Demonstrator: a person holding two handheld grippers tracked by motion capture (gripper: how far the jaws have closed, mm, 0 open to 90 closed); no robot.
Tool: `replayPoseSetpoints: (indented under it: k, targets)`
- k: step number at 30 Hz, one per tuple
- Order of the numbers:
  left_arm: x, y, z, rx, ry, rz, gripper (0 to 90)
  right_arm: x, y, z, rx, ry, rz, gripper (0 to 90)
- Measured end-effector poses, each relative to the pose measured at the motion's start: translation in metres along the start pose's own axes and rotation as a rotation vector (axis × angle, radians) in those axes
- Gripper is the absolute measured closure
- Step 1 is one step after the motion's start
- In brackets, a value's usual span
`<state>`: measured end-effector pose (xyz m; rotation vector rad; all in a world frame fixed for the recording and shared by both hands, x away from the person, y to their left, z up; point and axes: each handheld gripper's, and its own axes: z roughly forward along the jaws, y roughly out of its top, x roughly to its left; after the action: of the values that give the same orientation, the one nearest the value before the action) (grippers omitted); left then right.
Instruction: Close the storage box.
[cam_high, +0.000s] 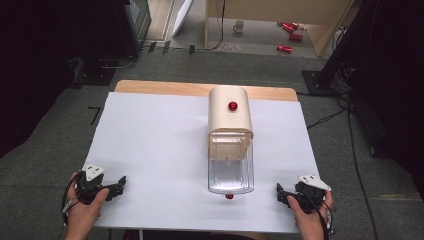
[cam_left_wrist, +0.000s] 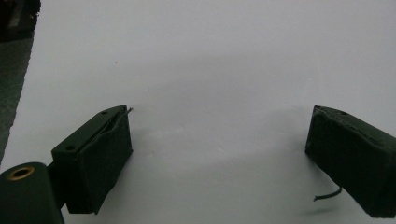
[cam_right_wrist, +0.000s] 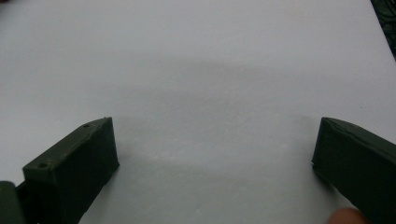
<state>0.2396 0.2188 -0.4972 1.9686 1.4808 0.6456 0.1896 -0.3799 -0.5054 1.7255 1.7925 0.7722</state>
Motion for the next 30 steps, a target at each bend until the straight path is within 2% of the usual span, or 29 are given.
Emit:
replayPoseSetpoints:
  k: [9, 12, 15, 18, 20, 24, 25, 29, 30]
  targets:
    - [0.000, 0.000, 0.000, 0.004, 0.000, 0.001, 6.7, 0.001, 0.000, 0.000, 0.003, -0.010, 0.006, 0.0]
    - [0.000, 0.000, 0.000, 0.003, 0.000, 0.001, 6.7, 0.005, -0.001, -0.003, -0.004, -0.044, 0.014, 0.0]
    - [0.000, 0.000, 0.000, 0.003, 0.000, 0.001, 6.8, 0.008, -0.001, -0.006, -0.015, -0.036, 0.010, 0.0]
    - [0.000, 0.000, 0.000, 0.003, 0.000, 0.001, 6.8, 0.017, 0.000, -0.015, -0.050, -0.006, 0.015, 0.0]
    - [0.000, 0.000, 0.000, 0.003, 0.001, 0.001, 6.8, 0.022, 0.001, -0.020, -0.063, -0.008, 0.000, 0.0]
    - [0.000, 0.000, 0.000, 0.003, 0.000, 0.001, 6.8, 0.029, 0.002, -0.029, -0.085, -0.016, 0.006, 0.0]
    - [0.000, 0.000, 0.000, 0.002, 0.000, 0.001, 6.8, 0.035, 0.003, -0.036, -0.101, -0.024, 0.004, 0.0]
    - [0.000, 0.000, 0.000, 0.003, 0.000, 0.001, 6.8, 0.044, 0.004, -0.044, -0.117, -0.015, -0.006, 0.0]
    - [0.000, 0.000, 0.000, 0.003, 0.000, 0.000, 6.8, 0.050, 0.004, -0.048, -0.128, -0.001, -0.018, 0.0]
